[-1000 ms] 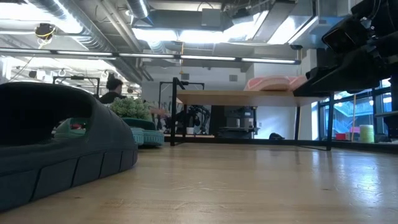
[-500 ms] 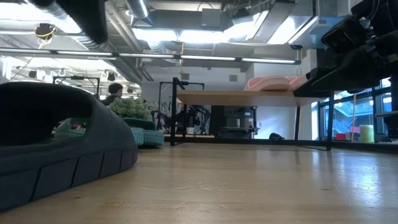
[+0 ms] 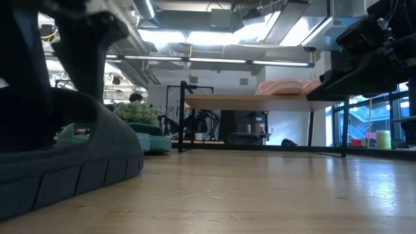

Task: Pick and place slides into the shelf
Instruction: Put the right black slide on the shelf

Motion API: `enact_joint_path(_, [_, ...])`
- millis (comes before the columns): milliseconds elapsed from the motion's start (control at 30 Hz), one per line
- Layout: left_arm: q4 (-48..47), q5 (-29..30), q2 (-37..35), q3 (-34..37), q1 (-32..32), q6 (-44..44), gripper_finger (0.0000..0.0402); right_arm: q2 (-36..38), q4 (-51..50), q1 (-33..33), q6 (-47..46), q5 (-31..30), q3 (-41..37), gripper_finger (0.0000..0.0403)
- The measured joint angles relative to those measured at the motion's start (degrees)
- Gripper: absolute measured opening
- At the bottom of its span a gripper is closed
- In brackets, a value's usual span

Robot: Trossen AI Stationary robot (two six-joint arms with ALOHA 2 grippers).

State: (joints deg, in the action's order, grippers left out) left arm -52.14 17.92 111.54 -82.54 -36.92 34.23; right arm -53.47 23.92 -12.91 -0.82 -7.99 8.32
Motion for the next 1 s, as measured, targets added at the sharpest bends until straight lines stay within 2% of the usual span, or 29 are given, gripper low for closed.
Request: enact_joint_path(1000, [1.59,-0.47,1.12,0.02,1.39,1.56,0.0263,-0.02,-0.02,0.00,0.04,0.00,0.00,0.0255])
